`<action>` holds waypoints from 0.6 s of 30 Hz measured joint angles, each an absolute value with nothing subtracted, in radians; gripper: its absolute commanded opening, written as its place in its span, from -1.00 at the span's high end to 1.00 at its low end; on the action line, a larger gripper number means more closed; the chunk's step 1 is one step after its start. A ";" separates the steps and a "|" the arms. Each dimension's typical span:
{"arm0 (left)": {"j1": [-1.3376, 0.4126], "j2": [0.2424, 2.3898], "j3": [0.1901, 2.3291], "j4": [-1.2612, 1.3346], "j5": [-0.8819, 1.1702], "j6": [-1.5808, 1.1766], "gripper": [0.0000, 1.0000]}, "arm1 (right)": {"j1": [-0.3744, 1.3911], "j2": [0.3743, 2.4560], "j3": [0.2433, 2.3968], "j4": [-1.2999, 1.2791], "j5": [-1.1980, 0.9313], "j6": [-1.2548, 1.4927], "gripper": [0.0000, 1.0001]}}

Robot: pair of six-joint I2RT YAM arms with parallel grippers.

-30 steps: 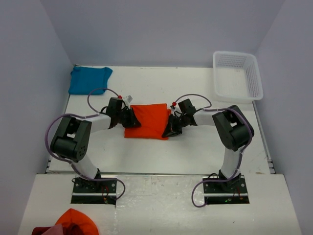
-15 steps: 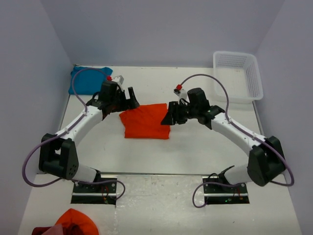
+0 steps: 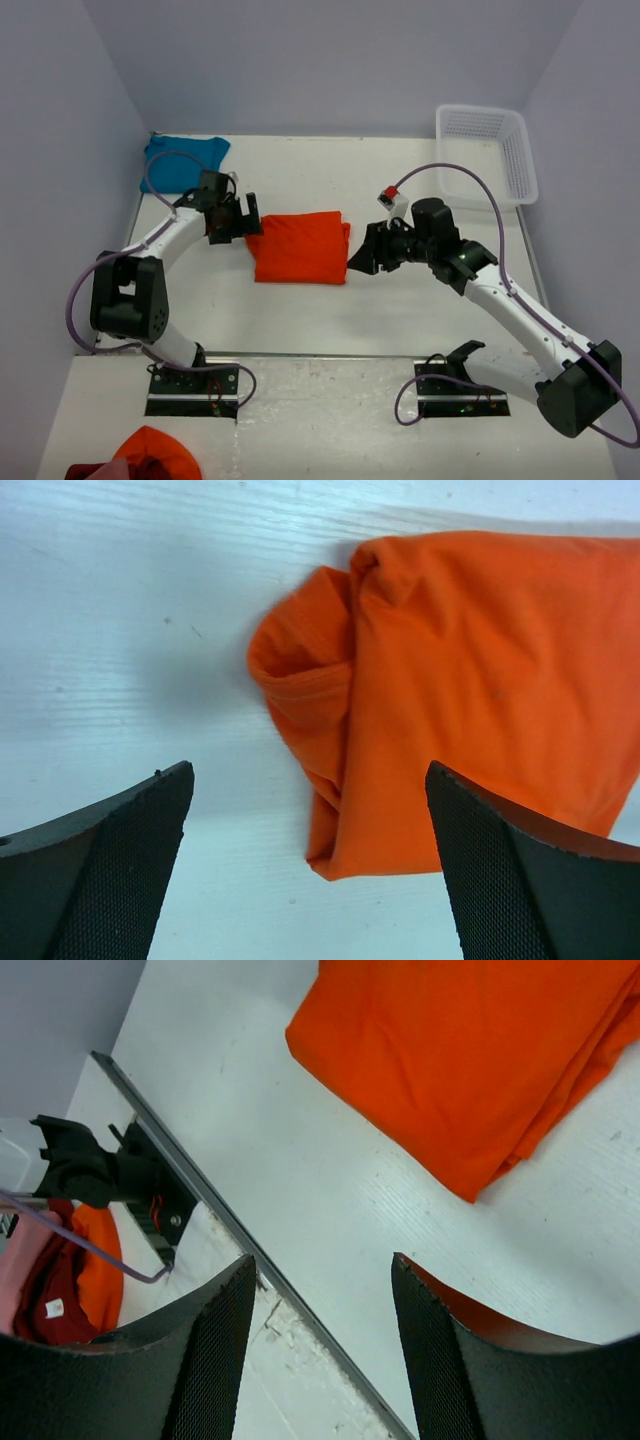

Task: Fold and stack the t-shirts
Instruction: Put the neatly folded tshirt into the corner of the board with the left arm

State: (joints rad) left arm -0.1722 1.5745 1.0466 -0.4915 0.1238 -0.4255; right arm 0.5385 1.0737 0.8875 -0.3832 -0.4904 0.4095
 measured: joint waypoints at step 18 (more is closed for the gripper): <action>-0.110 1.785 1.103 -0.505 0.364 -0.303 -0.88 | 0.538 1.053 0.810 -0.344 -0.493 0.415 -0.16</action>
State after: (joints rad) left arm -0.1104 1.7851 1.1027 -0.5053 0.3645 -0.3027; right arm 0.5385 1.0527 0.8104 -0.3435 -0.4931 0.4152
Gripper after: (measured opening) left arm 0.946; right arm 0.578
